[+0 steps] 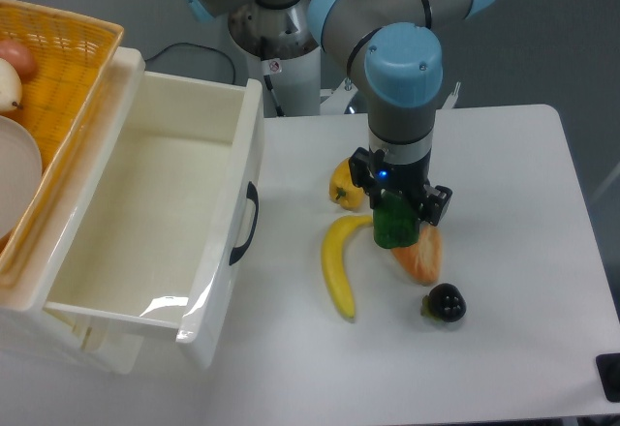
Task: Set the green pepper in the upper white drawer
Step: 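Close the gripper around the green bell pepper on the table, then lift the green pepper up off the table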
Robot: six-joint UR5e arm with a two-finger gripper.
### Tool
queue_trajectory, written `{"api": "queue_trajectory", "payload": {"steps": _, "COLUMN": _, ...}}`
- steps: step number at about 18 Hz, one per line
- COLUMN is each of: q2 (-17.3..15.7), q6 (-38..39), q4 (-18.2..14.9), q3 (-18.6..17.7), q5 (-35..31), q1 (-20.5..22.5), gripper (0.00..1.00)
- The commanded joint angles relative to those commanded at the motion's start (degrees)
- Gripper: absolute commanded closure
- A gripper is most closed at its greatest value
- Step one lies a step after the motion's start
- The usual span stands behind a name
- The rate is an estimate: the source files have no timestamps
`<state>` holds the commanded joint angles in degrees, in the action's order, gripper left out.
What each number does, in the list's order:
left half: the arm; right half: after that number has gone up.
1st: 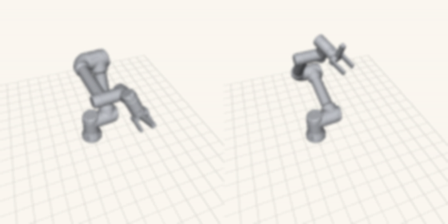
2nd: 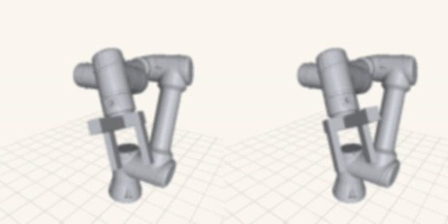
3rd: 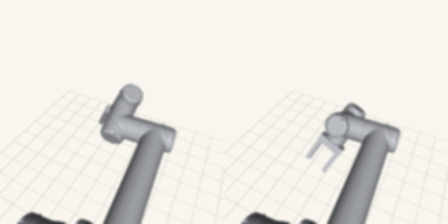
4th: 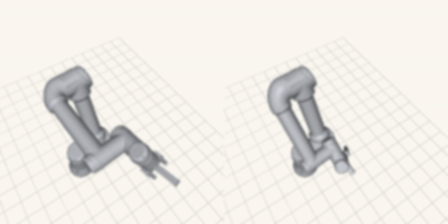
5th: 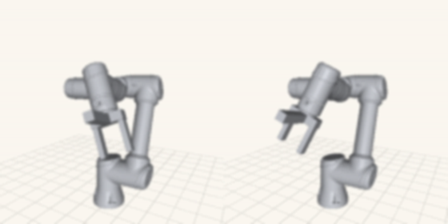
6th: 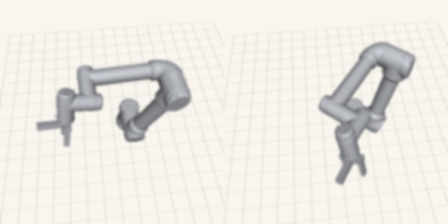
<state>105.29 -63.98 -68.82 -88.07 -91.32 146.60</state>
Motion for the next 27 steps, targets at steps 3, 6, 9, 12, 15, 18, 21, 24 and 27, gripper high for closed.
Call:
{"api": "queue_trajectory", "payload": {"steps": 3, "q2": 0.00, "q6": 0.35, "q4": 0.09, "q3": -0.61, "q5": -0.09, "q1": -0.09, "gripper": 0.52}}
{"api": "queue_trajectory", "payload": {"steps": 6, "q2": 0.00, "q6": 2.36, "q4": 0.09, "q3": -0.09, "q5": 0.26, "q1": -0.09, "gripper": 0.52}}
{"api": "queue_trajectory", "payload": {"steps": 9, "q2": 0.00, "q6": 6.67, "q4": -0.09, "q3": 0.53, "q5": 2.28, "q1": 0.00, "gripper": 0.52}}
{"api": "queue_trajectory", "payload": {"steps": 12, "q2": -0.17, "q6": 7.90, "q4": -0.88, "q3": 1.15, "q5": 2.64, "q1": 0.09, "gripper": 0.52}}
{"api": "queue_trajectory", "payload": {"steps": 15, "q2": -0.79, "q6": 9.93, "q4": -1.50, "q3": 1.23, "q5": 5.44, "q1": 0.61, "gripper": 0.52}}
{"api": "queue_trajectory", "payload": {"steps": 18, "q2": -2.28, "q6": 10.46, "q4": -3.24, "q3": 1.06, "q5": 5.54, "q1": 0.79, "gripper": 0.52}}
{"api": "queue_trajectory", "payload": {"steps": 21, "q2": -4.57, "q6": 16.50, "q4": -4.57, "q3": 1.15, "q5": 7.28, "q1": 0.70, "gripper": 0.52}}
{"api": "queue_trajectory", "payload": {"steps": 24, "q2": -6.67, "q6": 19.68, "q4": -4.83, "q3": 1.06, "q5": 10.36, "q1": 0.70, "gripper": 0.52}}
{"api": "queue_trajectory", "payload": {"steps": 27, "q2": -8.78, "q6": 24.06, "q4": -4.57, "q3": 1.06, "q5": 12.56, "q1": 0.44, "gripper": 0.52}}
